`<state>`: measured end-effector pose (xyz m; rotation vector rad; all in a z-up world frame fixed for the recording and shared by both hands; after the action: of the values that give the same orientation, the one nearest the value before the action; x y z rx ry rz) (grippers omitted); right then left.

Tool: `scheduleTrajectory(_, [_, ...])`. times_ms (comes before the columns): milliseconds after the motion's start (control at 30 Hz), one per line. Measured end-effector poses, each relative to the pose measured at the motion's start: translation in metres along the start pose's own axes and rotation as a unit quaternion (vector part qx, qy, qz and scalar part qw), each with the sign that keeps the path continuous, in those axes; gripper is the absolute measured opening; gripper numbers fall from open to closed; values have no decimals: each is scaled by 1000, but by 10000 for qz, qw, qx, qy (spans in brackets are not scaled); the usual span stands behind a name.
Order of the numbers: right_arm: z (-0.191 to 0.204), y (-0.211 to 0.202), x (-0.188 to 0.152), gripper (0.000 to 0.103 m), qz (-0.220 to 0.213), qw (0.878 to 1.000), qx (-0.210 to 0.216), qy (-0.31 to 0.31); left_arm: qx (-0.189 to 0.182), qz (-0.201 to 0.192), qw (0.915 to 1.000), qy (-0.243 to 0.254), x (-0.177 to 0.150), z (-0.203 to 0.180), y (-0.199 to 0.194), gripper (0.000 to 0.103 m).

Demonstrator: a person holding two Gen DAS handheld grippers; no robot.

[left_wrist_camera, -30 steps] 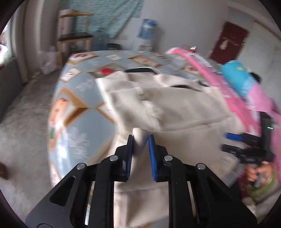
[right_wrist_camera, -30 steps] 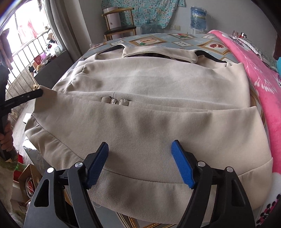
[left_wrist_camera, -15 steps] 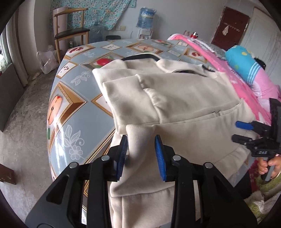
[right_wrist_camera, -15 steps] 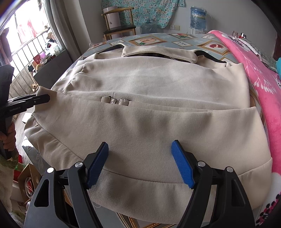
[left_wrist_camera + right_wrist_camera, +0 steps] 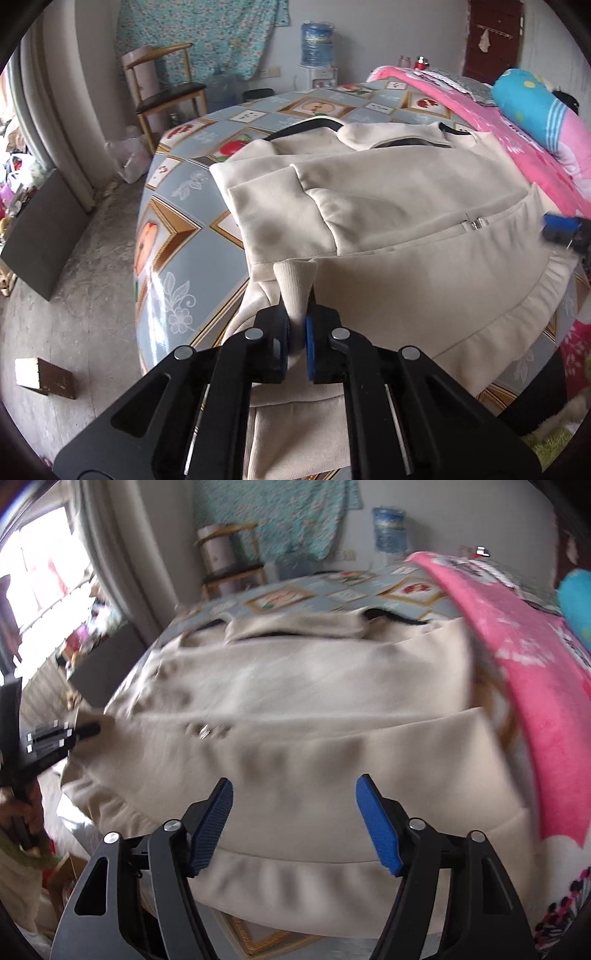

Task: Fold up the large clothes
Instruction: 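Grasp the jacket hem with the left gripper and lift it, then grasp the beige jacket hem with the right gripper while the left gripper holds its hem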

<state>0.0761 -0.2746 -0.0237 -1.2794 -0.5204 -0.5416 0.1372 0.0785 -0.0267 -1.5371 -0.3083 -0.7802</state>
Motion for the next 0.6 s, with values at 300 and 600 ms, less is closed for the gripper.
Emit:
scheduleTrajectory(300, [-125,4,25,52,18,9922,63,1245,180,140,9997,-102,0,-1,5,6])
scheduleTrajectory(600, [-136,20,16,40,473,9821,1011,1516,211,160,9996,-49,1,-2,5,6])
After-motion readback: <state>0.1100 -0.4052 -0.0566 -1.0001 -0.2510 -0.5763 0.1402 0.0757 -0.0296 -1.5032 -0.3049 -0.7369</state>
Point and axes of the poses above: each gripper's, at about its wrist camera, not at the fingertips, and y roughly the way its jaws point, z to its left, x to its top, the point moved 1 cm from there along y, roughly the way its jaws point, and after that the axes turned 3 degrees about x, right-handed, at the moved point
